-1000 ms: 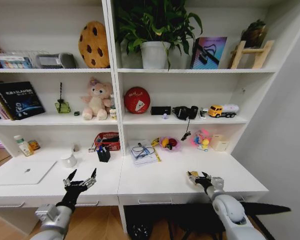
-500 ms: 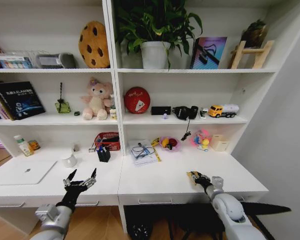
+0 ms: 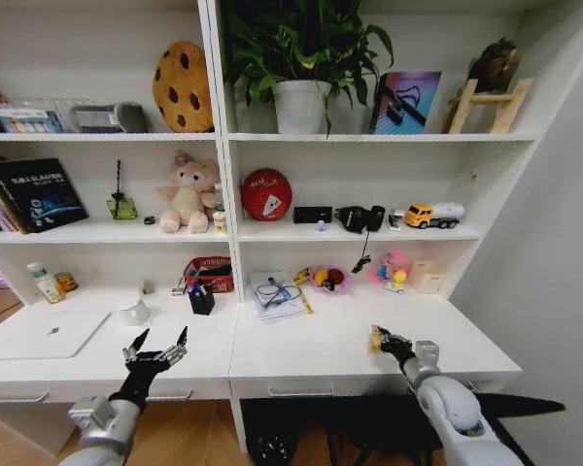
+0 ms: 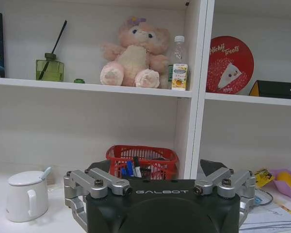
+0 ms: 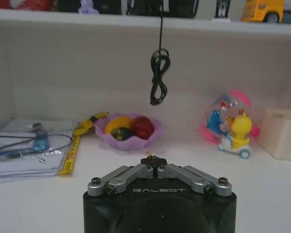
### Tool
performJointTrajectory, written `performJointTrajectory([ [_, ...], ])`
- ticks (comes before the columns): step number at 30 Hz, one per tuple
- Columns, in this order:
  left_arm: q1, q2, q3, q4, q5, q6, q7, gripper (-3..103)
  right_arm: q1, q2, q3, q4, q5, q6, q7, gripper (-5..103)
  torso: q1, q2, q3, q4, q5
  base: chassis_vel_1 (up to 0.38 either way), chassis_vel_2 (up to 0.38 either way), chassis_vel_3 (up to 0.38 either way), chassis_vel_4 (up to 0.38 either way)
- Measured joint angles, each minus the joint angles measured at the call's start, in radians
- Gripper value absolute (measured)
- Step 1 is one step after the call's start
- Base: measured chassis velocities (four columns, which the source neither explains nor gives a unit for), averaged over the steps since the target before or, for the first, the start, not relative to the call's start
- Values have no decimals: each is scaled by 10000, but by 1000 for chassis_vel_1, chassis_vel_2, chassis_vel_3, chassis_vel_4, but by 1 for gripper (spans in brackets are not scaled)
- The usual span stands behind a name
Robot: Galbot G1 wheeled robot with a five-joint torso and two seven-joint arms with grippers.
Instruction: Organize the objects on the table.
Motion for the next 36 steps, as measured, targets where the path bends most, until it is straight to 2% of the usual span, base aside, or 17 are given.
performJointTrajectory([
  [2, 0, 0, 0, 0, 0, 0, 0, 100, -150, -178, -25, 660, -255, 334, -57, 0, -1, 0, 0, 0, -1, 0, 0, 0, 0],
  [6, 0, 0, 0, 0, 0, 0, 0, 100, -139, -407, -154, 1170, -488, 501, -125, 0, -1, 0, 0, 0, -1, 0, 0, 0, 0],
  [12, 0, 0, 0, 0, 0, 0, 0, 100, 255, -621, -271, 866, -1022, 742, -615, 0, 0, 0, 1, 1, 3, 0, 0, 0, 0],
  [19, 0, 0, 0, 0, 0, 0, 0, 100, 334, -600, -351, 718, -966, 794, -719, 0, -2, 0, 0, 0, 2, 0, 0, 0, 0],
  [30, 0, 0, 0, 0, 0, 1, 0, 100, 717, -1154, -523, 120, -208, 690, -644, 0, 2, 0, 1, -1, 0, -131, 146, 139, -137],
  [35, -4, 0, -1, 1, 0, 1, 0, 100, 1952, -1501, -916, -1267, 582, 922, -1116, 0, 17, -6, 5, -2, 0, -124, 148, 85, -101],
  [36, -2, 0, -2, 0, 0, 0, -2, 100, 2364, -1549, -1098, -1693, 761, 1096, -1248, 0, 12, -6, 4, 6, 2, -64, 38, 20, -7],
])
